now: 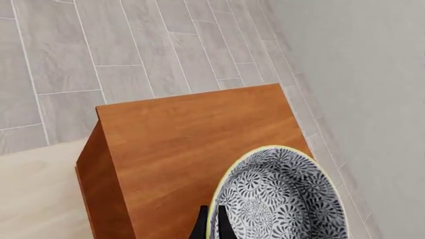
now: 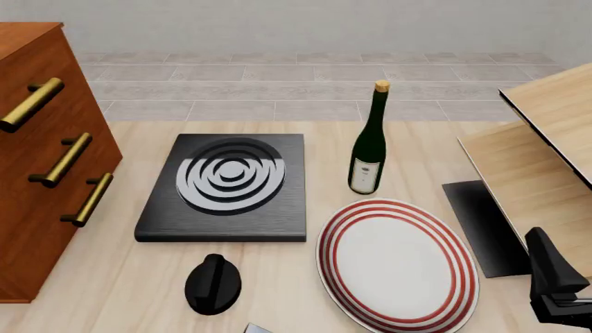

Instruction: Put the bowl on the top of the cabinet.

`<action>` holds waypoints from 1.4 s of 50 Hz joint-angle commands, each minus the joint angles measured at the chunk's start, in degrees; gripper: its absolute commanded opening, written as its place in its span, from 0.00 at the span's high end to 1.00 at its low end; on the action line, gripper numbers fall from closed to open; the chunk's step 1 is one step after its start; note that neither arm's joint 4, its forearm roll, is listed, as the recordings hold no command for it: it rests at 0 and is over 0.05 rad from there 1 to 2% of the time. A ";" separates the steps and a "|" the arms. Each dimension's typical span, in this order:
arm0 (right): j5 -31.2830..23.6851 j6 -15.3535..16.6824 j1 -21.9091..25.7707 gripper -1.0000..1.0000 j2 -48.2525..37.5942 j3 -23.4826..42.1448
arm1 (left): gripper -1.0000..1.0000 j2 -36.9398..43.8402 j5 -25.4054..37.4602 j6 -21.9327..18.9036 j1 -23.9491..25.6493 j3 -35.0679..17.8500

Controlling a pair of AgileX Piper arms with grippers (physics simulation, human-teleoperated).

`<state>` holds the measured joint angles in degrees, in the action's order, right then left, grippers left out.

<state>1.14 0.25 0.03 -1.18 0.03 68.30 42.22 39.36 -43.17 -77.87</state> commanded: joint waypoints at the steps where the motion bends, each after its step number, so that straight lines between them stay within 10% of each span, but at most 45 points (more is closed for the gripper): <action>1: -0.01 0.00 -0.01 0.00 0.02 0.00 | 1.00 1.15 -1.10 0.52 0.30 2.68; 10: -0.01 0.00 0.00 0.00 0.02 0.00 | 1.00 0.59 -1.69 1.29 0.96 3.25; 11: 0.00 0.01 -0.01 0.00 0.00 0.00 | 0.00 0.59 -1.65 0.97 1.08 2.95; 70: -0.01 -0.01 0.00 0.00 0.03 0.00 | 0.00 -12.62 1.93 2.90 3.32 -2.30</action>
<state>1.14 0.25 0.03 -1.17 0.03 59.01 42.96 41.55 -41.14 -79.63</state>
